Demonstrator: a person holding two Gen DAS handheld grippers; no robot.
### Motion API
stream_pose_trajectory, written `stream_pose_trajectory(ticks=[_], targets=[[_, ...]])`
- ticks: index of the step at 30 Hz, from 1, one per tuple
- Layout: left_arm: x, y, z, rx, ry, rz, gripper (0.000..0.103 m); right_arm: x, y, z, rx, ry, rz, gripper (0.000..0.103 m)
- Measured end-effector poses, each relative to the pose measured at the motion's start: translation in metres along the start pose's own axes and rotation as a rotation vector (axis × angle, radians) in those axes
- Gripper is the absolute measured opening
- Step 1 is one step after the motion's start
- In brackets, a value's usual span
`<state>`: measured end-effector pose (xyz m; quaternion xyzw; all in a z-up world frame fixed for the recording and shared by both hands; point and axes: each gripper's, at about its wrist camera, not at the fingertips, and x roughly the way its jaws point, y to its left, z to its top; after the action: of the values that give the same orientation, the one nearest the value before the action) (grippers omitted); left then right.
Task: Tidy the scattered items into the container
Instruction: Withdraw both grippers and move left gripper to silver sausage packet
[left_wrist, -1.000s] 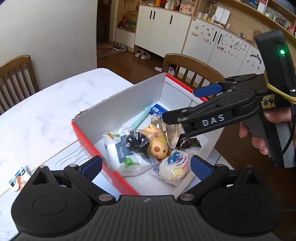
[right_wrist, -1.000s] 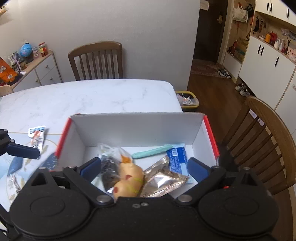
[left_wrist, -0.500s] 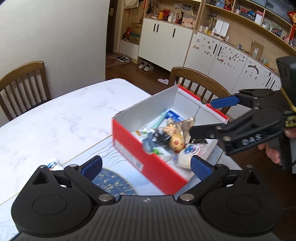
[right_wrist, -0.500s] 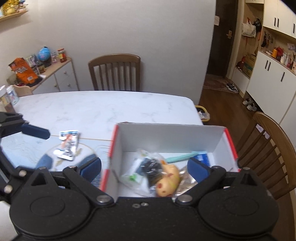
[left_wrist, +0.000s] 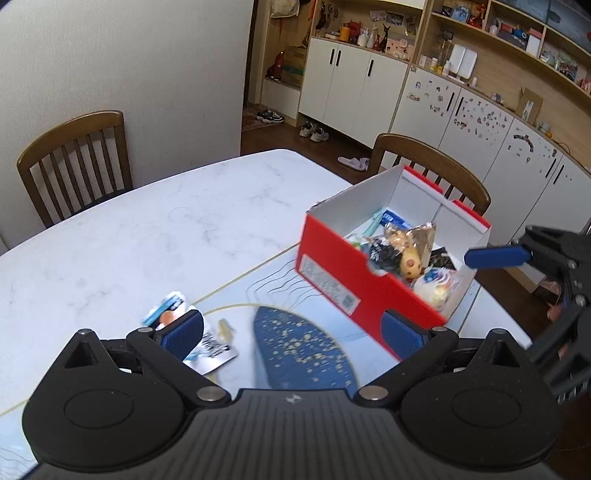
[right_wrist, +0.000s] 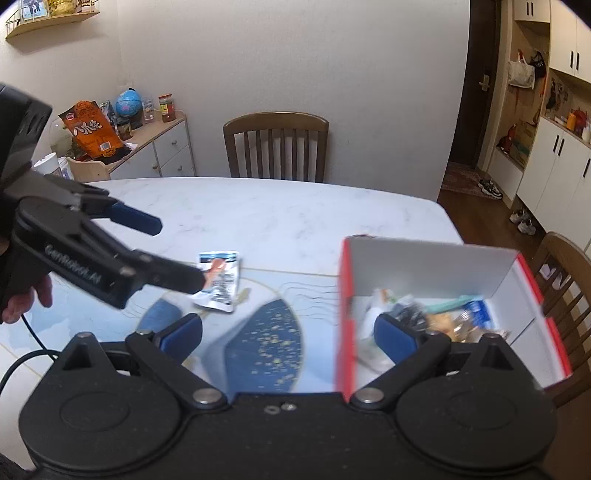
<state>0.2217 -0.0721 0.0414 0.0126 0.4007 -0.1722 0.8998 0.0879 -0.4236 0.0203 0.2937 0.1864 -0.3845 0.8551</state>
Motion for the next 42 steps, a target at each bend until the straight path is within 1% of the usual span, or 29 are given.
stream_pose_trajectory(ticks=[3, 6, 12, 14, 19, 22, 25, 29, 31, 35, 39, 42], targets=[[-0.002, 0.014, -0.004, -0.002, -0.007, 0.011, 0.103, 0.007, 0.021, -0.008, 0.023, -0.007, -0.002, 0.1], [-0.001, 0.028, -0.009, 0.0, -0.002, 0.01, 0.103, 0.017, 0.044, -0.018, 0.023, 0.005, -0.003, 0.1], [0.006, 0.047, -0.017, 0.023, 0.016, -0.001, 0.103, 0.036, 0.074, -0.036, 0.032, 0.023, -0.005, 0.1], [0.009, 0.051, -0.02, 0.031, 0.02, -0.007, 0.103, 0.042, 0.086, -0.042, 0.021, 0.026, -0.014, 0.1], [0.021, 0.064, -0.026, 0.024, 0.034, -0.016, 0.103, 0.066, 0.109, -0.054, -0.003, 0.065, -0.004, 0.099], [0.03, 0.07, -0.03, 0.025, 0.036, -0.007, 0.103, 0.08, 0.114, -0.06, 0.004, 0.088, 0.0, 0.098], [0.042, 0.076, -0.034, 0.029, 0.035, 0.019, 0.103, 0.092, 0.117, -0.062, 0.003, 0.099, 0.001, 0.098], [0.062, 0.085, -0.036, 0.008, 0.044, 0.037, 0.103, 0.105, 0.12, -0.064, -0.001, 0.11, -0.003, 0.098], [0.075, 0.091, -0.037, -0.018, 0.064, 0.041, 0.103, 0.111, 0.121, -0.065, -0.006, 0.113, -0.011, 0.098], [0.1, 0.103, -0.035, -0.11, 0.103, 0.042, 0.103, 0.124, 0.123, -0.066, -0.005, 0.13, -0.013, 0.098], [0.12, 0.106, -0.031, -0.129, 0.124, 0.086, 0.103, 0.133, 0.122, -0.067, -0.004, 0.145, -0.007, 0.098], [0.133, 0.103, -0.034, -0.107, 0.131, 0.131, 0.103, 0.14, 0.121, -0.069, -0.005, 0.161, 0.003, 0.098]])
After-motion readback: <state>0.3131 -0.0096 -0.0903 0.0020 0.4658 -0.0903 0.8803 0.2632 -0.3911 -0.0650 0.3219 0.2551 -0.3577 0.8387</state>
